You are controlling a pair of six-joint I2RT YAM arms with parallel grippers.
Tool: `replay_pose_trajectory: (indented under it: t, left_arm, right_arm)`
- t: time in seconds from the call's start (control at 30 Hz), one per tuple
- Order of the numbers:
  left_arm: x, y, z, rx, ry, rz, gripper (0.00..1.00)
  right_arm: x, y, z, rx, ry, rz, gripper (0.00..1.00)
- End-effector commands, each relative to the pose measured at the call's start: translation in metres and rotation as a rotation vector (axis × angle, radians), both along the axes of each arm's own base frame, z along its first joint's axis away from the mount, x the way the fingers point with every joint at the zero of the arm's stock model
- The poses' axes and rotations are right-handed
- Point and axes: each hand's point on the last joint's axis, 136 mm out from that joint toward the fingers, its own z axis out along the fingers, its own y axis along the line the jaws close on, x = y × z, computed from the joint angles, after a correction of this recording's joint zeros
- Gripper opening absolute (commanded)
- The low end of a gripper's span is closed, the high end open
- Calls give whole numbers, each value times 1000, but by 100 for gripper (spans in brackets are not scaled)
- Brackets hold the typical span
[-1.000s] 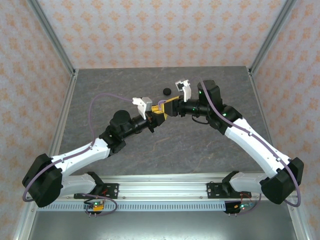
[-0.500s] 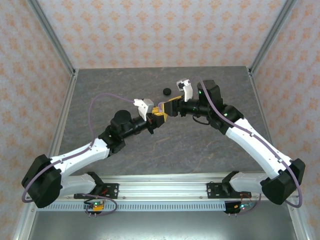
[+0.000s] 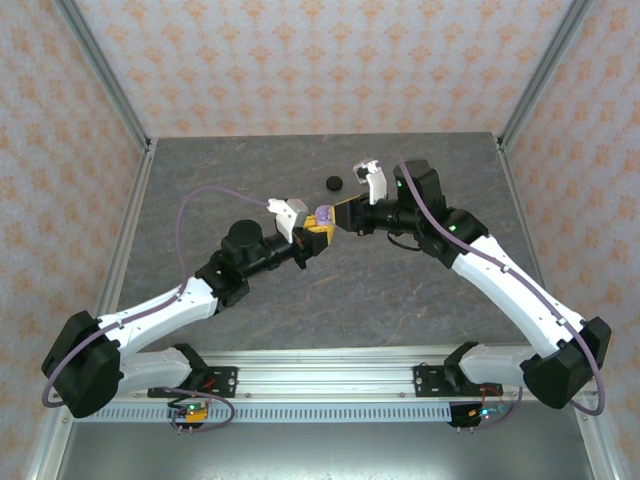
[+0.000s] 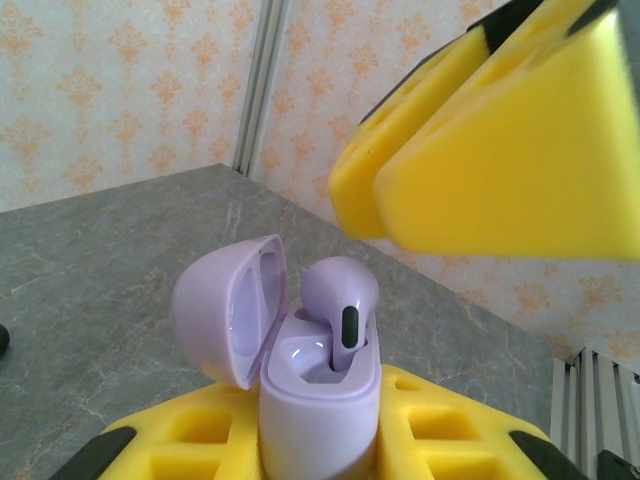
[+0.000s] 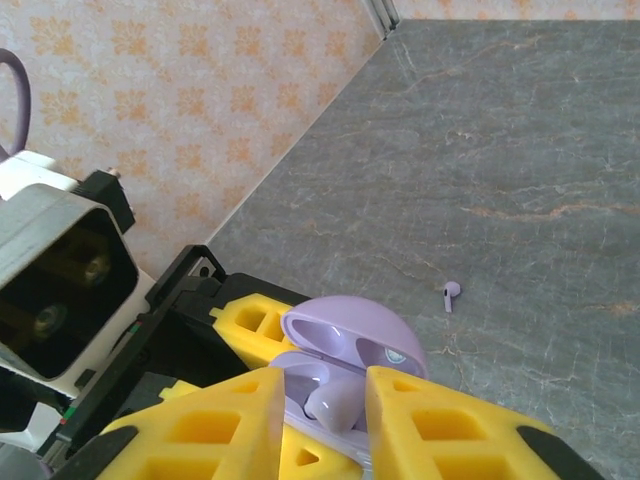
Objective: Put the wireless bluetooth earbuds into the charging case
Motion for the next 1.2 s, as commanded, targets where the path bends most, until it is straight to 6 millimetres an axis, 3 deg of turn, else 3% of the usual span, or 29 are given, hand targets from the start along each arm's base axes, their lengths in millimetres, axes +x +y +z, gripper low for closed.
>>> replay_pose_trajectory:
  t: [0.0,0.5,1.17]
  left_arm:
    - [1,5,33,-42,-73,18,24]
    - [-6,2,39,-71,-86,-20,24]
    - [-7,-1,42,-86,-86,-37,24]
  right_arm:
    - [-1,4,12,6,-22,15,27]
    - [-3,8,5,-5,8,44,16]
    - [-26,20,2,-13,38,183,16]
